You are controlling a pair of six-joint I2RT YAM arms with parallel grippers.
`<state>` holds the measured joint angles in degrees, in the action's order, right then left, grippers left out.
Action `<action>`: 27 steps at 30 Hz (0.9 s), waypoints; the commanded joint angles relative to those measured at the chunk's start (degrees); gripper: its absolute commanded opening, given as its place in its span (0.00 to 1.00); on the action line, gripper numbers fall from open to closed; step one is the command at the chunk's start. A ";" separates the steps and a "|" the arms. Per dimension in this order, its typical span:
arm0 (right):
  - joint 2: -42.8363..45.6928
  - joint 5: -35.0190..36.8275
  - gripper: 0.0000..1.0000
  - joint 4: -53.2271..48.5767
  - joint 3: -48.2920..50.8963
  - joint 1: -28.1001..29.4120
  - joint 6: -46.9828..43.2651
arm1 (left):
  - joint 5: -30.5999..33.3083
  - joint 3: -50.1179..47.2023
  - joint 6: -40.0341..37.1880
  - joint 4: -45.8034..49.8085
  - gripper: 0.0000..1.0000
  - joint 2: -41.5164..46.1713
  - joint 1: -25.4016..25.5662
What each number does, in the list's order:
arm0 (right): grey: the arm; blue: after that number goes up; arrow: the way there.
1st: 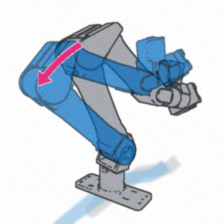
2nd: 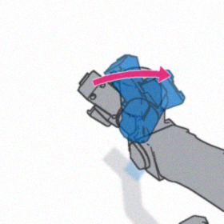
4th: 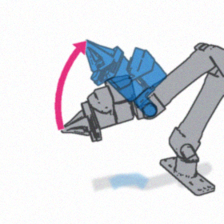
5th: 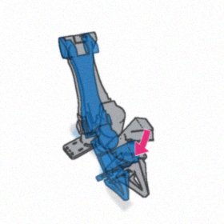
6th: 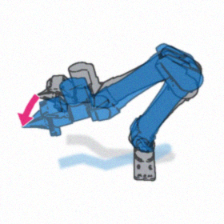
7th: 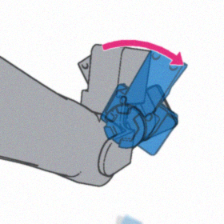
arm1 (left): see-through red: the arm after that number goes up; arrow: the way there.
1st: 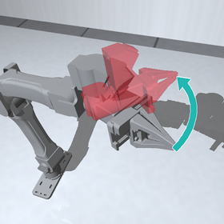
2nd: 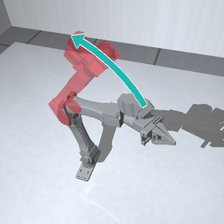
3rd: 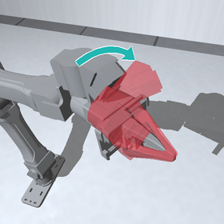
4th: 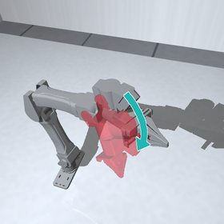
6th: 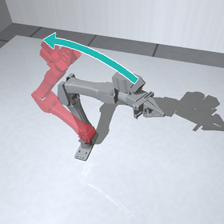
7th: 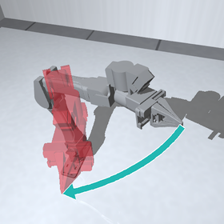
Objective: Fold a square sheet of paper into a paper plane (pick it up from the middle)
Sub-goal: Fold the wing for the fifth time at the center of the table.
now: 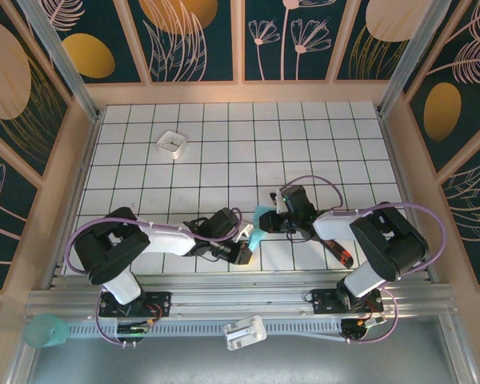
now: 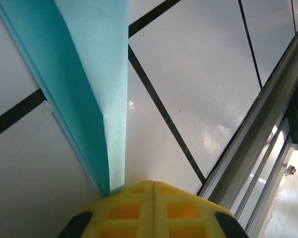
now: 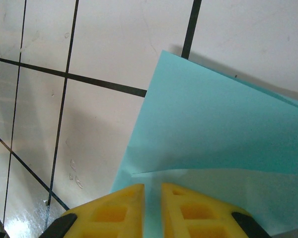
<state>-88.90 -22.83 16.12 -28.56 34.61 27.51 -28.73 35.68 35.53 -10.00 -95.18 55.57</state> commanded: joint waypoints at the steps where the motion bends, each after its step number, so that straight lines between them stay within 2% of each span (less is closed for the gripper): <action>1: -3.36 5.16 0.17 -4.10 0.43 0.12 0.05 | -2.23 -0.92 -1.73 8.37 0.06 -0.75 0.81; 7: -3.50 5.34 0.17 -4.52 0.08 0.10 -0.25 | -1.85 0.25 -3.17 10.26 0.07 1.04 0.85; 10: -3.64 5.30 0.17 -4.42 0.21 0.13 -0.18 | -1.79 1.19 -3.60 9.12 0.10 4.60 0.77; 16: -4.00 5.01 0.17 -3.94 0.30 0.14 -0.11 | -2.63 2.02 0.72 0.06 0.13 8.95 -1.67; 20: -3.97 4.92 0.17 -3.82 0.25 0.17 -0.09 | -1.35 2.58 4.38 -4.44 0.08 7.44 -4.39; 27: -4.42 4.78 0.17 -4.07 -0.27 0.19 -0.26 | -0.81 7.72 1.92 -1.33 0.06 0.09 -4.53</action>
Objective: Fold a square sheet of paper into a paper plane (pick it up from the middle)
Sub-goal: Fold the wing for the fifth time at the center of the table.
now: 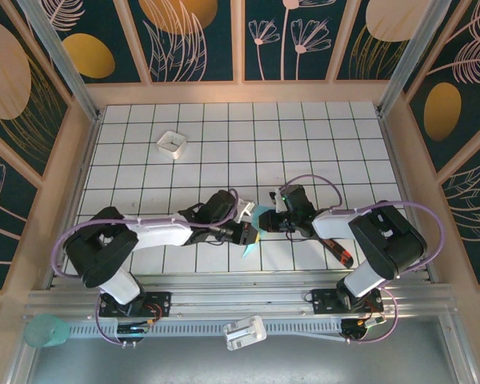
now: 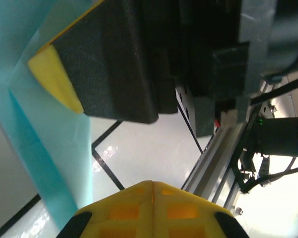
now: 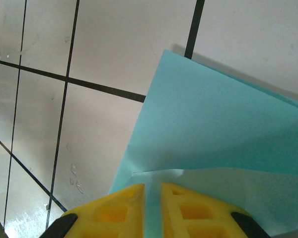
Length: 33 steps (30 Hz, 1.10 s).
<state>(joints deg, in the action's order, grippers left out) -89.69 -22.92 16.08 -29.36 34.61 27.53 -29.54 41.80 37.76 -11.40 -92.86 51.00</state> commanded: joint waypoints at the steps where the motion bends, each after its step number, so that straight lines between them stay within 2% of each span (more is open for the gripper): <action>1: -3.65 4.90 0.17 -4.11 0.45 0.15 -0.37 | 0.01 2.11 -0.75 0.75 0.06 -2.83 0.04; 18: -3.20 4.90 0.17 -4.29 0.32 0.19 -0.37 | 6.90 4.00 -6.17 7.62 0.05 -7.18 -0.21; 25: -3.20 4.90 0.17 -4.12 0.53 0.15 -0.19 | 6.29 0.95 -4.57 3.06 0.10 -1.57 0.16; 33: -3.37 4.82 0.17 -4.13 0.62 0.14 -0.28 | 4.04 -3.12 -3.30 -0.55 0.15 2.68 3.89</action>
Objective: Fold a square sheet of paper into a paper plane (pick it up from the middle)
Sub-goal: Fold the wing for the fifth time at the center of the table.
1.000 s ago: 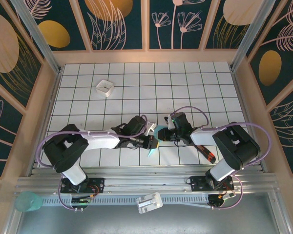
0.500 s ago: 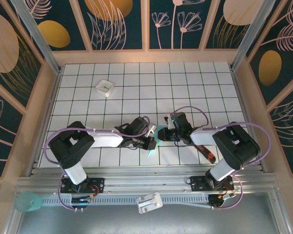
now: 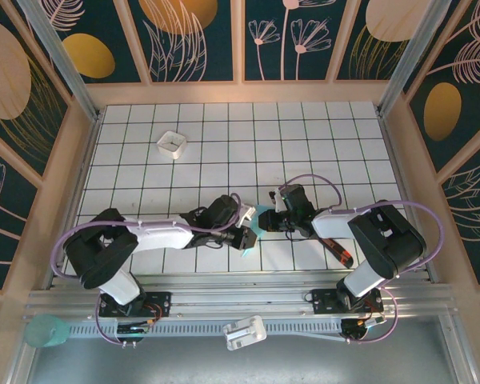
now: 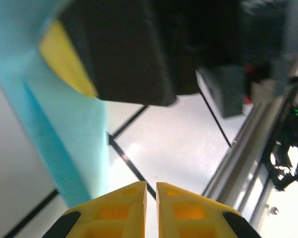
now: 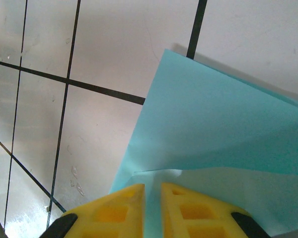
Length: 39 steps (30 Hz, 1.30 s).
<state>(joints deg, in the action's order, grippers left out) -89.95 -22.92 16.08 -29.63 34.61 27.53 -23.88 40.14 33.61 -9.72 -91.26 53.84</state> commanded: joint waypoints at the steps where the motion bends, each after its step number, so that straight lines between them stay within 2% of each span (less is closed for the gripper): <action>1: -3.08 4.81 0.17 -4.12 0.89 0.17 -0.28 | -2.30 -1.51 0.60 -2.06 0.15 0.93 1.32; 4: -3.12 4.81 0.16 -4.19 0.79 0.14 -0.28 | -3.45 -1.00 0.30 -0.78 0.13 -0.51 1.60; 6: -3.12 4.81 0.17 -4.21 0.80 0.18 -0.29 | -0.94 0.04 -0.14 2.11 0.10 -1.95 1.46; 10: -3.03 4.81 0.17 -4.43 0.71 0.15 -0.37 | -0.91 0.30 -0.09 3.48 0.07 -3.64 -0.79; 24: -3.42 4.82 0.17 -4.54 0.27 0.17 -0.55 | -2.13 0.21 -1.48 4.36 0.06 -5.82 -2.17; 39: -2.63 4.99 0.17 -5.51 -0.46 0.13 -0.88 | 1.36 -1.66 -2.36 9.13 0.00 -6.21 -2.21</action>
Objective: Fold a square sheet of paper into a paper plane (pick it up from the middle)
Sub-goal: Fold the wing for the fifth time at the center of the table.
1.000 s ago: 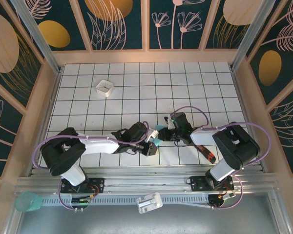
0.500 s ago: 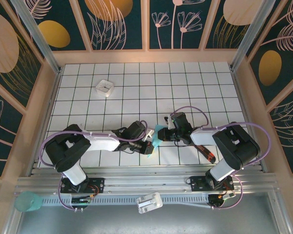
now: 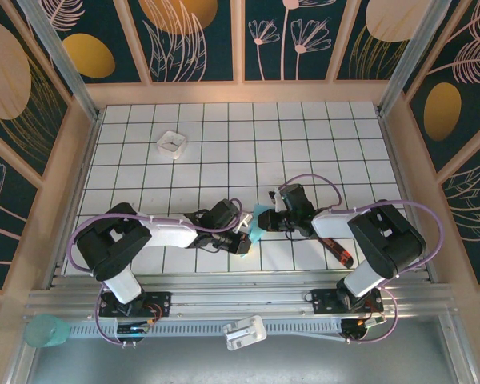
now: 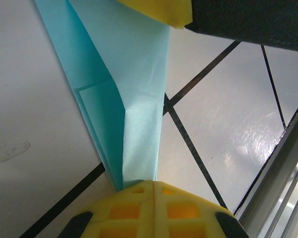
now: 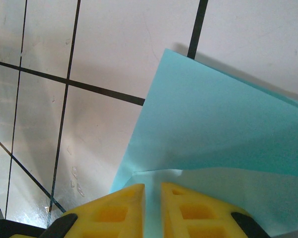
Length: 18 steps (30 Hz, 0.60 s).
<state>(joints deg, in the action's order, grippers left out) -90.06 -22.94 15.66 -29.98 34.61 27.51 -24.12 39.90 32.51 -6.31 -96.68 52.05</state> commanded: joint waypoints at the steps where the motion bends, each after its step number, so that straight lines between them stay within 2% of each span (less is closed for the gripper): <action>1: -2.41 5.01 0.17 -5.24 -0.39 0.13 -0.94 | 1.70 -1.86 -1.28 5.84 0.00 -0.68 -0.38; 5: -0.80 3.60 0.19 -6.14 -2.10 0.02 -0.97 | 2.01 -3.77 -1.26 5.63 0.00 -0.73 -0.38; 10: 4.12 -1.49 0.20 -5.29 -3.08 0.09 1.28 | 2.23 -4.65 -0.73 5.21 0.00 -1.20 -0.44; 14: 8.38 -5.28 0.21 -1.95 -1.11 0.06 6.05 | 2.32 -4.74 -0.74 5.08 0.00 -1.18 -0.41; 18: 12.07 -5.73 0.18 0.17 2.84 0.82 10.53 | 2.06 -4.99 -0.85 4.99 0.00 -1.14 -0.38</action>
<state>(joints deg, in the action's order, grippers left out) -80.44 -26.96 14.00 -30.06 34.68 33.47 -24.16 37.82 32.36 -9.63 -96.38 52.05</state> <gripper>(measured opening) 0.189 0.062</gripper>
